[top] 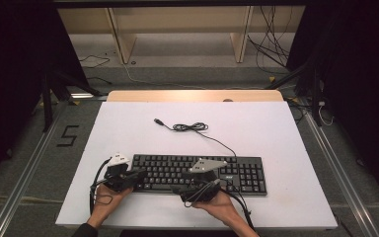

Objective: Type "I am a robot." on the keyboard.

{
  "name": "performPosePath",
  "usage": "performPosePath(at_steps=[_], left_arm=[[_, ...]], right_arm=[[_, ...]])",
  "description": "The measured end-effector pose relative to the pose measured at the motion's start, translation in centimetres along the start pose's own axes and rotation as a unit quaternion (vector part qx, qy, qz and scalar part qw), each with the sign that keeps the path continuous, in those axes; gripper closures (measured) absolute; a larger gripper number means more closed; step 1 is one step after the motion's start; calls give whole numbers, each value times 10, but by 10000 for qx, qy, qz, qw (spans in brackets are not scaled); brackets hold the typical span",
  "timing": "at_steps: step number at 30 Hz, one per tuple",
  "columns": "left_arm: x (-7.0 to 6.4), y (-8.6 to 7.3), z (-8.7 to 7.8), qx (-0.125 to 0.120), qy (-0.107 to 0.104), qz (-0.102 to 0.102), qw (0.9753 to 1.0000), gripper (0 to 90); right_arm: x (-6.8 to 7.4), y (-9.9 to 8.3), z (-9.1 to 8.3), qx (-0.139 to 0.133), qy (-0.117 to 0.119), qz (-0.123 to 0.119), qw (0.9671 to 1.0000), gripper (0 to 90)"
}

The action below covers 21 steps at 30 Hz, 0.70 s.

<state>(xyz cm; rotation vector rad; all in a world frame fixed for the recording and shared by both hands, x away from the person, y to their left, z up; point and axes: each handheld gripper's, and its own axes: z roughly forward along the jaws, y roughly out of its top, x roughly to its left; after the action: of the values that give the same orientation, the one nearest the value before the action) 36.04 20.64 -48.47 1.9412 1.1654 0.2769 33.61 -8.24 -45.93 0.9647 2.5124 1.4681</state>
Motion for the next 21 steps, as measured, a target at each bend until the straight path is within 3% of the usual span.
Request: performPosePath(at_steps=[8,14,21], left_arm=[[0,1,-8,-207,-19,-23,9998,785],[-2,2,-13,-322,-154,-43,9994,713],[-4,1,-16,-404,-296,-38,9987,604]], right_arm=[[-2,1,0,-31,-43,36,10000,365],[-4,1,0,-47,-76,71,9999,377],[-8,2,2,-21,-121,121,9999,483]])
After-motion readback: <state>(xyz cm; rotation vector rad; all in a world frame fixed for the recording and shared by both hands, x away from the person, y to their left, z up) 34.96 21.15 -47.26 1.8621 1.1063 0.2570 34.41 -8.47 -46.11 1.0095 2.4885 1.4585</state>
